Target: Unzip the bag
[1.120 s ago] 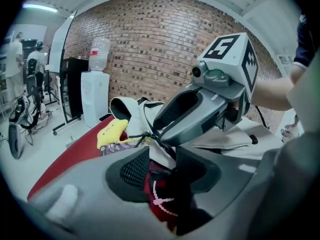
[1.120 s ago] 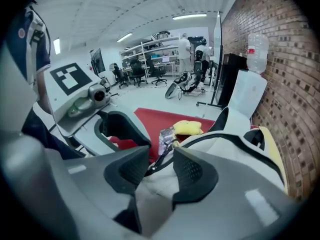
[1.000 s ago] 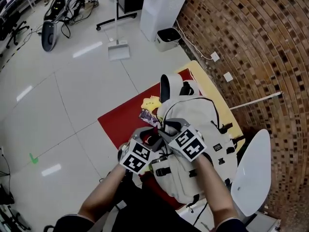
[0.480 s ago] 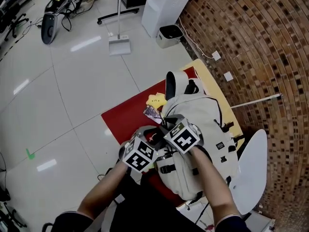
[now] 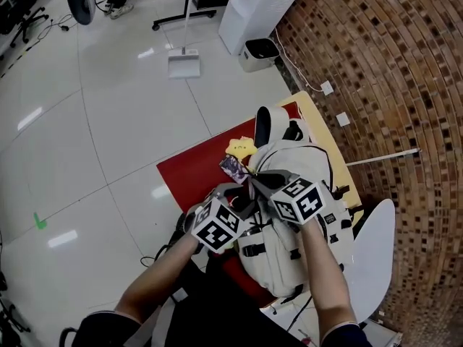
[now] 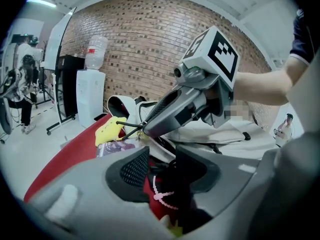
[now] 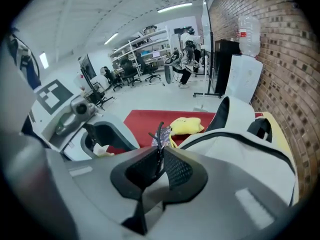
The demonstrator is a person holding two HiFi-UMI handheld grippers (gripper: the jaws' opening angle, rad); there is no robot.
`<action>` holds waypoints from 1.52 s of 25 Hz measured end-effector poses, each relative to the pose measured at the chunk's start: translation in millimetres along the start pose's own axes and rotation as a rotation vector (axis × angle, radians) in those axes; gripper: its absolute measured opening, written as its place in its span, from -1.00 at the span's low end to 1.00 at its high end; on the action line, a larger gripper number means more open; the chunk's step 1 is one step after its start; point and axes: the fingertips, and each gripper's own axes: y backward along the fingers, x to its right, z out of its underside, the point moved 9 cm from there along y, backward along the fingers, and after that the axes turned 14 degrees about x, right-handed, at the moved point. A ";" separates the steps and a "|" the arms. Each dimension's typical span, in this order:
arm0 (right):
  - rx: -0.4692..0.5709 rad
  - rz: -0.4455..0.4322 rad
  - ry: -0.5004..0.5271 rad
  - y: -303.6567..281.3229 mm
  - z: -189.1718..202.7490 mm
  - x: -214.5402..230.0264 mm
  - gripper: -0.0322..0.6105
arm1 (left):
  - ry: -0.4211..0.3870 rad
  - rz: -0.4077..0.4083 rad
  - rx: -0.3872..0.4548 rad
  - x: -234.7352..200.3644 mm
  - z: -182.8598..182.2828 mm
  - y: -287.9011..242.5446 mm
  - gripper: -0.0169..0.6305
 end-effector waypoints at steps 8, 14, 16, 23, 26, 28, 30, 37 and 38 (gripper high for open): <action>0.086 -0.036 -0.041 12.3 -1.0 5.7 -0.77 | 0.060 0.022 -0.032 1.1 -1.9 -33.2 -0.43; 0.101 -0.028 -0.057 14.2 5.6 19.8 -0.77 | 0.099 0.035 -0.046 -2.4 2.2 -41.0 -0.50; 0.109 -0.025 -0.069 14.5 7.3 24.2 -0.77 | 0.098 0.042 -0.050 -2.2 0.3 -39.8 -0.55; 0.142 -0.035 -0.067 13.3 7.7 33.3 -0.77 | 0.103 0.035 -0.055 -0.2 -2.9 -36.6 -0.69; 0.177 -0.029 -0.080 15.1 5.2 40.1 -0.77 | 0.111 0.024 -0.057 -2.1 -2.2 -34.6 -0.82; 0.188 -0.031 -0.074 15.2 2.6 43.5 -0.77 | 0.117 0.019 -0.055 -2.7 -3.1 -33.7 -0.86; 0.194 -0.036 -0.069 13.8 1.8 45.5 -0.77 | 0.115 0.016 -0.059 -2.8 -3.1 -33.5 -0.87; 0.236 -0.047 -0.087 12.9 -1.9 55.3 -0.77 | 0.112 0.008 -0.067 -3.2 -4.9 -29.1 -0.91; 0.243 -0.048 -0.091 13.0 -2.4 57.3 -0.77 | 0.110 0.007 -0.068 -3.4 -5.2 -28.5 -0.91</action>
